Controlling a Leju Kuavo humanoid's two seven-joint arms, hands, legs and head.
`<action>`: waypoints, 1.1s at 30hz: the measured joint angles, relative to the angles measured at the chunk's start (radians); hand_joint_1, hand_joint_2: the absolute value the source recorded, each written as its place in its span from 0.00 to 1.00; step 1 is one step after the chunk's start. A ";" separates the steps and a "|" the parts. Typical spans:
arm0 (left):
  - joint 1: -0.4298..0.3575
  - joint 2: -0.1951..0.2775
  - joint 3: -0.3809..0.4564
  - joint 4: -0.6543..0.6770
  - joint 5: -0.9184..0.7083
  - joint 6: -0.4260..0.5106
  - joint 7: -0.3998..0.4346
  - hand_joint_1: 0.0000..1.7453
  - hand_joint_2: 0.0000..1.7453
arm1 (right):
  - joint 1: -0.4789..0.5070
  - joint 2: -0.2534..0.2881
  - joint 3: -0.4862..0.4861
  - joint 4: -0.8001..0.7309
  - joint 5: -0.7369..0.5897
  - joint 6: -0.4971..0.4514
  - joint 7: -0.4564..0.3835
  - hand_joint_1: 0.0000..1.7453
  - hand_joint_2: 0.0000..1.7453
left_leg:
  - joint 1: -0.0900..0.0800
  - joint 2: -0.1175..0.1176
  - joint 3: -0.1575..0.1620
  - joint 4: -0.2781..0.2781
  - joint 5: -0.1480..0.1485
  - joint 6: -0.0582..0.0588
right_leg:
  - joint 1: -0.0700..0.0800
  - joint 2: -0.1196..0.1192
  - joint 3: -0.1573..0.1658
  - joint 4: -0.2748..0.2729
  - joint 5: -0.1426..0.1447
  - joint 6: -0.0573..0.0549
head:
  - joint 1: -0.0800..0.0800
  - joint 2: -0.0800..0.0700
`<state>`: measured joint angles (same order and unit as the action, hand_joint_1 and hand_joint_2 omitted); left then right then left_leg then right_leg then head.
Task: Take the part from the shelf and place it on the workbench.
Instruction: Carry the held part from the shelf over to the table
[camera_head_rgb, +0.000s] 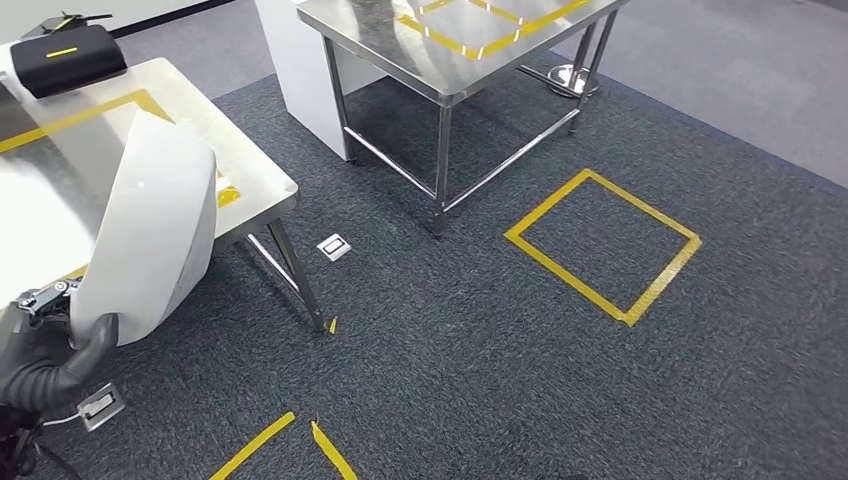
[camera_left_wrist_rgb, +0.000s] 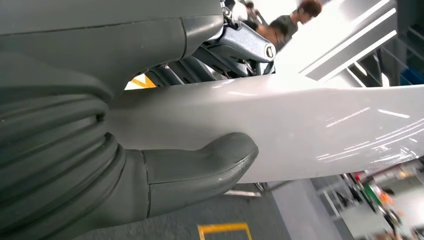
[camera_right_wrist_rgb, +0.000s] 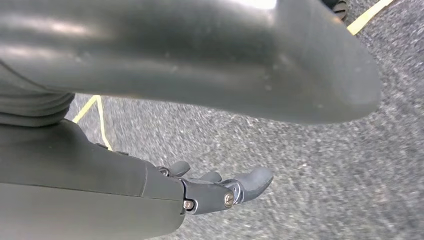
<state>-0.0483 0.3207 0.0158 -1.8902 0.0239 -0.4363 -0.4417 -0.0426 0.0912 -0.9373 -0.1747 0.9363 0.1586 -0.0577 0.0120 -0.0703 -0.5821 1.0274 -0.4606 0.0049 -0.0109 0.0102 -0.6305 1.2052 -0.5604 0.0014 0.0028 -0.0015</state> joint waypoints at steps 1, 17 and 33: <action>-0.005 0.001 0.005 0.001 0.001 -0.002 0.000 1.00 1.00 | -0.001 0.000 0.000 0.000 -0.001 0.000 0.002 0.00 0.00 | 0.001 -0.014 -0.002 0.002 0.000 -0.005 | -0.002 0.023 0.031 -0.068 0.028 0.000 | 0.000 0.000; -0.209 0.116 0.035 0.144 0.068 -0.026 0.041 1.00 1.00 | -0.011 0.010 0.000 0.000 -0.004 0.003 -0.004 0.00 0.00 | -0.003 0.123 -0.018 0.053 -0.020 -0.052 | 0.012 -0.106 0.064 -0.168 0.063 -0.038 | -0.006 0.000; -0.317 0.165 0.017 0.238 0.098 -0.035 0.055 1.00 1.00 | -0.011 0.013 -0.001 0.000 -0.008 0.007 0.002 0.00 0.00 | 0.003 -0.026 -0.021 0.008 0.011 -0.009 | 0.002 0.038 0.021 -0.090 0.051 -0.005 | -0.002 0.000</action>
<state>-0.3657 0.4860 0.0330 -1.6518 0.1221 -0.4709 -0.3864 -0.0533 0.1042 -0.9380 -0.1747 0.9281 0.1655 -0.0556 0.0146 -0.0964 -0.6034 1.0357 -0.4499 -0.0038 -0.0092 0.0480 -0.6097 1.1157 -0.5092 -0.0040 0.0008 -0.0015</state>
